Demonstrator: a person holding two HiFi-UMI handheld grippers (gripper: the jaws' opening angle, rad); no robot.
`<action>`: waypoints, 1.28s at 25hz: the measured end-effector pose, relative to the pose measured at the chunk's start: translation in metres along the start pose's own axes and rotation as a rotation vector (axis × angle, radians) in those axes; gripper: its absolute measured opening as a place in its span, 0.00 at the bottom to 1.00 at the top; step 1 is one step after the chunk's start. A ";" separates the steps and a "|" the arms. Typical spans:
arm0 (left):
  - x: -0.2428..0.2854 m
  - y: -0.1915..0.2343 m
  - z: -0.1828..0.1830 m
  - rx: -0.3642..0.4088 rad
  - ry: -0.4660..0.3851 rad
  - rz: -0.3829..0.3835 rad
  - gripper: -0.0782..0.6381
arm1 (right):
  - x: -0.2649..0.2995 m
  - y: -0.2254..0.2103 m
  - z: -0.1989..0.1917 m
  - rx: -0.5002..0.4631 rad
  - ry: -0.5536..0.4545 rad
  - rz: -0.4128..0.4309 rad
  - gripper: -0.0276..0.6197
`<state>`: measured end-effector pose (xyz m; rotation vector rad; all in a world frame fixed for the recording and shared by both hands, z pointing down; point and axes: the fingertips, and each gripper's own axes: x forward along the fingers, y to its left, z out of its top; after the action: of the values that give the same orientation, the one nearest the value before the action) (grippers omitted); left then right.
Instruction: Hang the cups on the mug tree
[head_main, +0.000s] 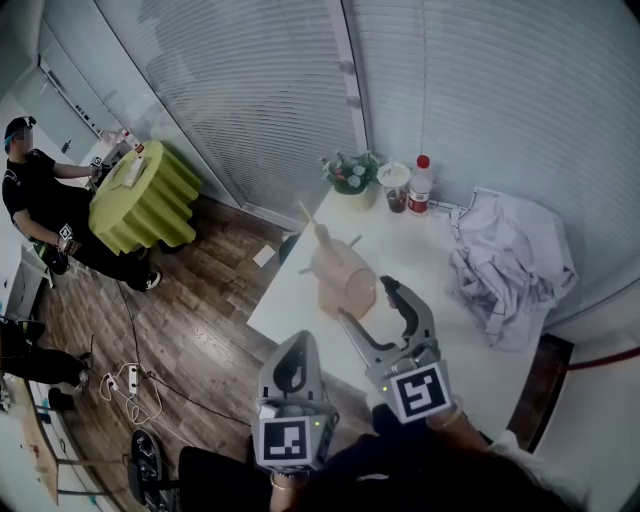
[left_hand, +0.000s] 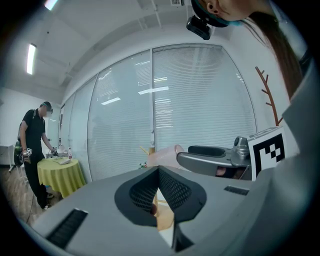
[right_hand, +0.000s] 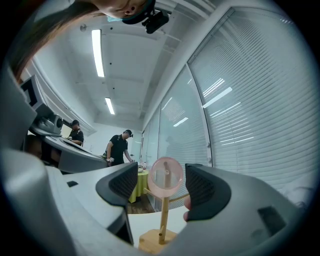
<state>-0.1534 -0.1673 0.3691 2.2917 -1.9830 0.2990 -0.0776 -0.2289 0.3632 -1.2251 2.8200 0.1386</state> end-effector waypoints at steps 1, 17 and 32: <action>-0.002 0.000 0.000 0.001 -0.003 -0.001 0.11 | -0.002 0.000 0.000 0.004 0.003 -0.001 0.51; -0.042 -0.019 0.005 -0.004 -0.029 -0.020 0.11 | -0.044 0.017 0.019 0.018 -0.011 -0.019 0.47; -0.088 -0.036 0.003 -0.025 -0.056 -0.005 0.11 | -0.087 0.041 0.035 0.009 -0.032 -0.002 0.44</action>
<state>-0.1293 -0.0768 0.3498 2.3144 -1.9941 0.2114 -0.0475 -0.1341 0.3390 -1.2129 2.7893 0.1438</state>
